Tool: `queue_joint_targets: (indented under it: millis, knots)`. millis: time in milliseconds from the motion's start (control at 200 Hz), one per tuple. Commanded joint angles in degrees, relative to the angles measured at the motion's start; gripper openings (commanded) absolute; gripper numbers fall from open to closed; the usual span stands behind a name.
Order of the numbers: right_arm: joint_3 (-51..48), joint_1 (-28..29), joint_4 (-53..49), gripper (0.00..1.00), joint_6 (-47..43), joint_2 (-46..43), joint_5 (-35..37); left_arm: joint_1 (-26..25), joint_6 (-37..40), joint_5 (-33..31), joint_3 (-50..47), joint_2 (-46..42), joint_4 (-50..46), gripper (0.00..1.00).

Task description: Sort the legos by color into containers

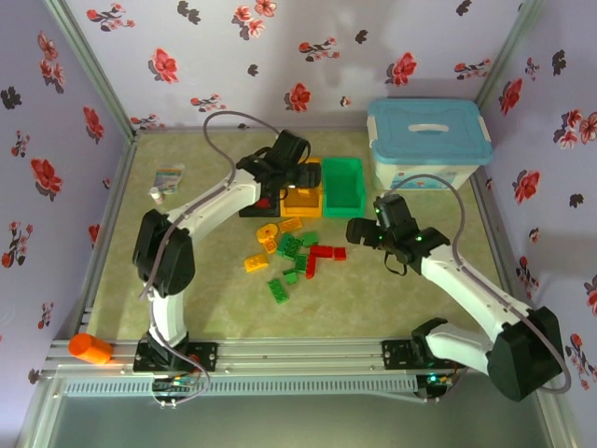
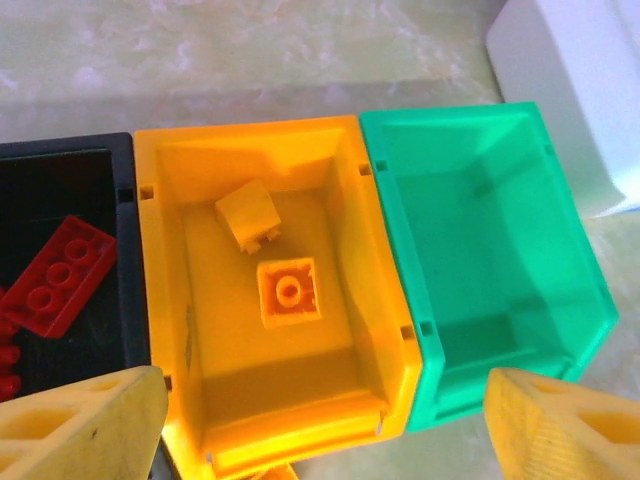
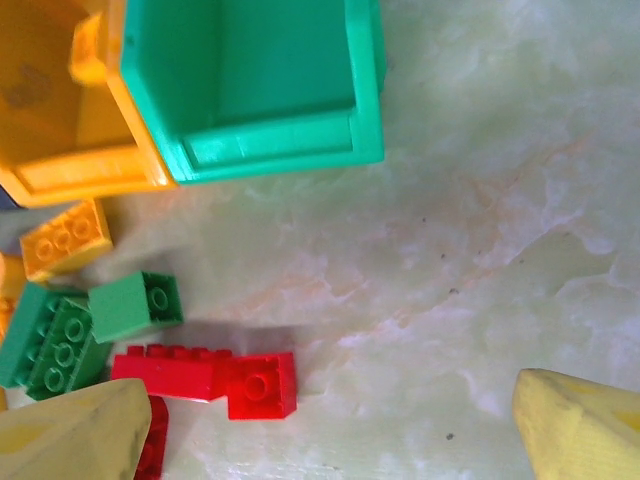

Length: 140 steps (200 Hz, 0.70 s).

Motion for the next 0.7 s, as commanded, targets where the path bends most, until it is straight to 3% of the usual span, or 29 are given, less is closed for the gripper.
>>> queue_joint_targets:
  millis: [0, 315, 695]
  knots:
    - [0.49, 1.35, -1.39, 0.92, -2.26, 2.62, -3.43, -0.72, 0.78, 0.15, -6.14, -7.91, 1.99, 0.82]
    - [4.15, 6.78, -0.91, 0.82, -2.43, 14.78, -3.18, -1.0, -2.86, -3.07, -26.38, -23.3, 7.92, 0.8]
    - [6.35, 7.72, -1.48, 0.7, -1.16, 23.96, -2.77, -0.23, -7.47, -5.5, -41.62, -35.67, 8.83, 0.78]
